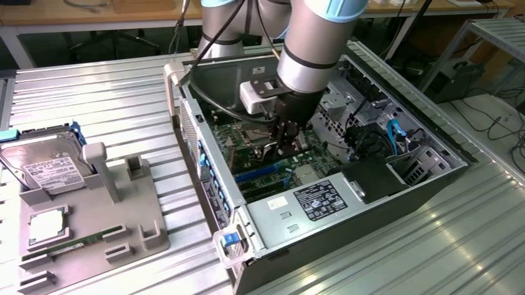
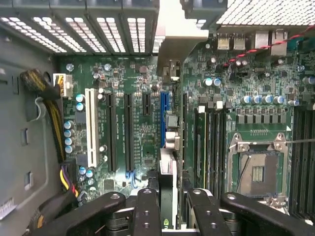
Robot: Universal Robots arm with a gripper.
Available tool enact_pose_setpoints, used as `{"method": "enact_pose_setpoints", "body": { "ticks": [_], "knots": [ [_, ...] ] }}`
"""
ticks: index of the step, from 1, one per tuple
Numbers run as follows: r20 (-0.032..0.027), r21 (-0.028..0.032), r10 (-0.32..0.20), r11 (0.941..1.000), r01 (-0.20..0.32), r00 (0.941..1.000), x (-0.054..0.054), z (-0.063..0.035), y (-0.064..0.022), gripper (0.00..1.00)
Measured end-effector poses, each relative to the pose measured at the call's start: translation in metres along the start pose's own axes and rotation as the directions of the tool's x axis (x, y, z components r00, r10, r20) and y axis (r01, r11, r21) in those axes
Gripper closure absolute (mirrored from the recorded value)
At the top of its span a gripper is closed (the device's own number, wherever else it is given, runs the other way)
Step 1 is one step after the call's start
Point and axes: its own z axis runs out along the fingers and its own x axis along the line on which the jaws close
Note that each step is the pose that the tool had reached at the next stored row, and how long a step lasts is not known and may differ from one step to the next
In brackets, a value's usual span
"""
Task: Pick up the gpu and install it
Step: 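Insert the gpu into the slot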
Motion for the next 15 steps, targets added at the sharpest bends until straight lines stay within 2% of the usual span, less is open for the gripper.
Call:
{"method": "enact_pose_setpoints", "body": {
  "ticks": [6,7,8,11,15],
  "knots": [
    [0.0005,-0.0027,0.0,1.0,0.0,1.0,0.0003,0.0051,0.0073,0.73],
    [0.0006,-0.0046,0.0,1.0,0.0,1.0,0.0003,0.0052,0.0083,0.73],
    [0.0008,-0.0121,0.001,0.9999,-0.001,1.0,0.0003,0.006,0.0093,0.73],
    [0.001,-0.0216,0.001,0.9998,-0.001,1.0,0.0004,0.0064,0.0105,0.73],
    [0.0016,-0.023,0.001,0.9997,-0.001,1.0,0.0009,0.0102,0.0113,0.73]
  ]
}}
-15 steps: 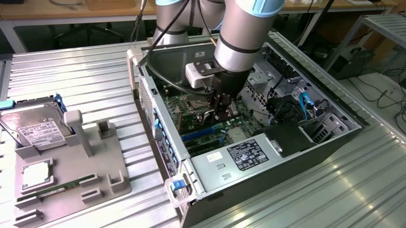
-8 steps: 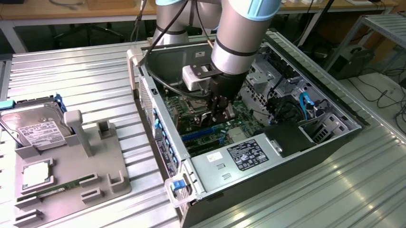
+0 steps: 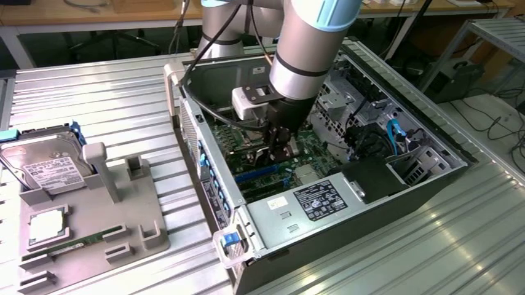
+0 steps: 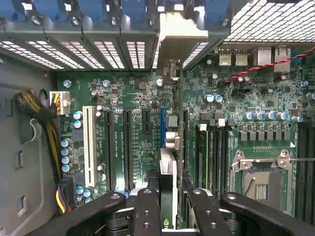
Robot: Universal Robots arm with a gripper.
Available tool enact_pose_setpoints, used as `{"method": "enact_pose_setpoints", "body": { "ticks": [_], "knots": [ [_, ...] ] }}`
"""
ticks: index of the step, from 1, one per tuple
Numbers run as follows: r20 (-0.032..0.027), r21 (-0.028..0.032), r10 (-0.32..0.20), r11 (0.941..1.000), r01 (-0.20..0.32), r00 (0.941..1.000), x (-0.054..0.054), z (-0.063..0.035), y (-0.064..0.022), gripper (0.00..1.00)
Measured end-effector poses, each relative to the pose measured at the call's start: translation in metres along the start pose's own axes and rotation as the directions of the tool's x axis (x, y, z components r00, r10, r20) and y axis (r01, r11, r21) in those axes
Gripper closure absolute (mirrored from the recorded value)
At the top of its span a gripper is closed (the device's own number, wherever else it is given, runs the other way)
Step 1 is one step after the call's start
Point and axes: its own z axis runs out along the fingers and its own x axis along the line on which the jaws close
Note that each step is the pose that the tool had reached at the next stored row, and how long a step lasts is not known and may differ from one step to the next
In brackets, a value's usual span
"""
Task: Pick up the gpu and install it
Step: 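Insert the gpu into the slot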
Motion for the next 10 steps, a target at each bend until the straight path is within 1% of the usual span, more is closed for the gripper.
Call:
{"method": "enact_pose_setpoints", "body": {
  "ticks": [5,8,10],
  "knots": [
    [0.0032,-0.0012,-0.001,1.0,0.001,1.0,0.0011,0.0009,0.0013,0.73],
    [0.0073,-0.0014,-0.009,1.0,0.009,0.9999,0.0024,0.002,0.0022,0.73],
    [0.0077,-0.0015,-0.01,0.9999,0.01,0.9999,0.0025,0.0024,0.0029,0.73]
  ]
}}
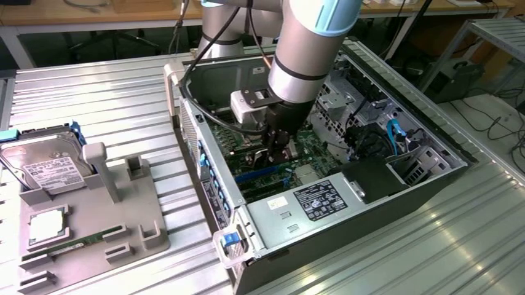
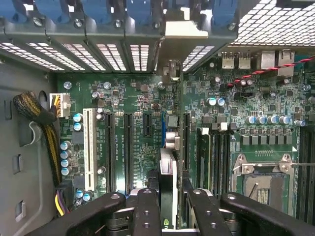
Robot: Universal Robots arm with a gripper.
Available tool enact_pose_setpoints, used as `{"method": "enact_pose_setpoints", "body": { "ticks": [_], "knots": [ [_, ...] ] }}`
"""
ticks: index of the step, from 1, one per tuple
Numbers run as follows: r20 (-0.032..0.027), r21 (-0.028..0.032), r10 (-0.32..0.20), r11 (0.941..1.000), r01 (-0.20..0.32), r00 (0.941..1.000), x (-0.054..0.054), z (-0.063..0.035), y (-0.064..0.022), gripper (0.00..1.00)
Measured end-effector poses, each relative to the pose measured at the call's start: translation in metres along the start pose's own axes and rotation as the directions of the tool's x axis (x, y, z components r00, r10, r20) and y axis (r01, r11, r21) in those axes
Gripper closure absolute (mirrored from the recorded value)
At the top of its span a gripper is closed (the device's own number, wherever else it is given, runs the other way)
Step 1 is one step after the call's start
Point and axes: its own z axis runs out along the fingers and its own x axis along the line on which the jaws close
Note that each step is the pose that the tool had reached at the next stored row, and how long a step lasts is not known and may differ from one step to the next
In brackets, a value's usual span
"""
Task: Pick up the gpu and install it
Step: 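Insert the gpu into the slot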
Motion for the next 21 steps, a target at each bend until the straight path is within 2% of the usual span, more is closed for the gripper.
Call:
{"method": "enact_pose_setpoints", "body": {
  "ticks": [8,9,12,15,21],
  "knots": [
    [-0.0002,-0.0004,0.0,1.0,0.0,1.0,0.0001,0.0012,0.0048,0.73],
    [0.0005,-0.0024,0.0,1.0,0.0,1.0,0.0001,0.0013,0.0049,0.73],
    [0.0038,-0.015,0.001,0.9999,-0.001,1.0,0.0002,0.0022,0.0049,0.73],
    [0.0038,-0.021,0.001,0.9998,-0.001,1.0,0.0022,0.003,0.0051,0.73],
    [0.0039,-0.0224,0.001,0.9997,-0.001,1.0,0.0027,0.0044,0.0049,0.73]
  ]
}}
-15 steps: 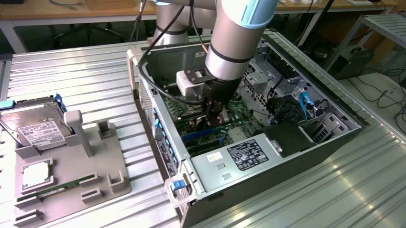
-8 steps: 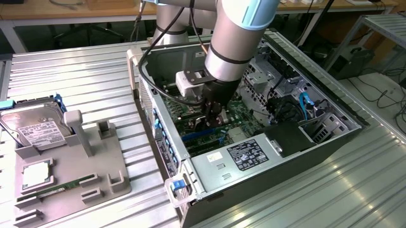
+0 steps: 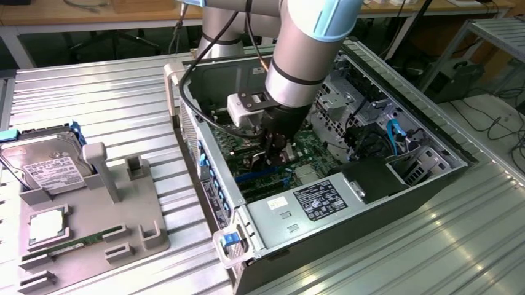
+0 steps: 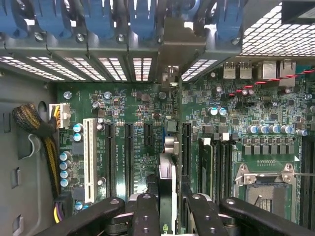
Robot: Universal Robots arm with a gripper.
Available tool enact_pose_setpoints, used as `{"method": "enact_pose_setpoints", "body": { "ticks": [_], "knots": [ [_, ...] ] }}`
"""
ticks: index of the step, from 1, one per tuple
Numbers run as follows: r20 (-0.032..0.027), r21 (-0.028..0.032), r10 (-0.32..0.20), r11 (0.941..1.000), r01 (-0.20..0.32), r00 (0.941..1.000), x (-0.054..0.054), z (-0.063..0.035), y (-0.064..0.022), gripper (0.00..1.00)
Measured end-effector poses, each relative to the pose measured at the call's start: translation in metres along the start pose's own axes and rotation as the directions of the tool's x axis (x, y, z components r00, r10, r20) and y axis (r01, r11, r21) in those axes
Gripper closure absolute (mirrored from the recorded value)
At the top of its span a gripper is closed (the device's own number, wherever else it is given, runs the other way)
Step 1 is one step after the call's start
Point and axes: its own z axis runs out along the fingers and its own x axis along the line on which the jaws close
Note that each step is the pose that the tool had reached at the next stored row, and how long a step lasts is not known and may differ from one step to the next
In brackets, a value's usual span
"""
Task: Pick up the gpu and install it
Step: 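Insert the gpu into the slot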
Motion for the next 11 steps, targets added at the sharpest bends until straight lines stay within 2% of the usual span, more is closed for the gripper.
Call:
{"method": "enact_pose_setpoints", "body": {
  "ticks": [11],
  "knots": [
    [0.0031,-0.0026,0.0,1.0,0.0,1.0,0.0005,0.0081,-0.0004,0.73]
  ]
}}
